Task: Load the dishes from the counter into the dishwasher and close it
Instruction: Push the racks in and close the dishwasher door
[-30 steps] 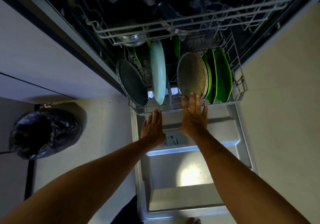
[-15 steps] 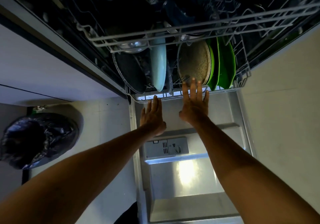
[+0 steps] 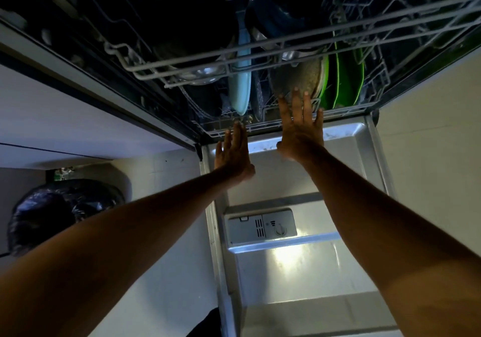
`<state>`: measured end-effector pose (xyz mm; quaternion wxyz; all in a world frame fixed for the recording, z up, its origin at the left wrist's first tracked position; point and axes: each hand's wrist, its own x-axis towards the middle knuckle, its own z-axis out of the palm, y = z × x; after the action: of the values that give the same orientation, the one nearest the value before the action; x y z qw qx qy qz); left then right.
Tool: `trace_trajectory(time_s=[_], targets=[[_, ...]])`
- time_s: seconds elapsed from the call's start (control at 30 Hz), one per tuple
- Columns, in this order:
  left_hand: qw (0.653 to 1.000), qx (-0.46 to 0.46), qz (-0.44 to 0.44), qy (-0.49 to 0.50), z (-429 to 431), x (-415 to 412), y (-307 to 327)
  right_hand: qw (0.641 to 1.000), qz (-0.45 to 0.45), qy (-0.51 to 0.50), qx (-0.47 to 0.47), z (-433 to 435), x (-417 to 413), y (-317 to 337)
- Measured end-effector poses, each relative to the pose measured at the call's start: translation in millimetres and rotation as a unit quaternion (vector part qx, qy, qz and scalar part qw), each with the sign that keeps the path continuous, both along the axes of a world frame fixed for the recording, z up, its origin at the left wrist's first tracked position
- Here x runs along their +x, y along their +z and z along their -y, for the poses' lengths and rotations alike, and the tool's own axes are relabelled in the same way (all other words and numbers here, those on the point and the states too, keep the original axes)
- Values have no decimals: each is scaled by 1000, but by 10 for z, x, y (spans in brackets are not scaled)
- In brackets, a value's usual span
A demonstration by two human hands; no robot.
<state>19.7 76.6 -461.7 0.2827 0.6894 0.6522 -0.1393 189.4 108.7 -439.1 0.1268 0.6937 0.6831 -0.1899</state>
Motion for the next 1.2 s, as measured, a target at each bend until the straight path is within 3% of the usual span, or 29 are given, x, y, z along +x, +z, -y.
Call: trace_trajectory(time_s=[0.37, 0.5, 0.57, 0.7, 0.9, 1.0, 1.1, 1.2], targets=[[998, -2, -28, -49, -54, -72, -14, 995, -89, 23, 25, 41, 200, 39], [998, 36, -24, -55, 55, -60, 3, 987, -151, 0, 62, 548, 415, -44], [997, 52, -19, -45, 221, 9, 17, 987, -157, -36, 10, 917, 525, -161], [999, 2, 9, -39, 810, 188, -112, 984, -146, -38, -92, 1851, 726, -375], [994, -46, 66, -71, 2390, 511, -344, 979, -138, -65, -135, 3485, 1062, -614], [985, -85, 75, -127, 3295, 709, -372, 971, -171, -135, -102, 4266, 1260, -749], [975, -111, 76, -179, 3990, 894, -413, 921, -230, -314, -3, 4967, 1345, -907], [965, -120, 74, -221, 4432, 1029, -509, 775, -276, -564, 66, 5456, 1362, -1004]])
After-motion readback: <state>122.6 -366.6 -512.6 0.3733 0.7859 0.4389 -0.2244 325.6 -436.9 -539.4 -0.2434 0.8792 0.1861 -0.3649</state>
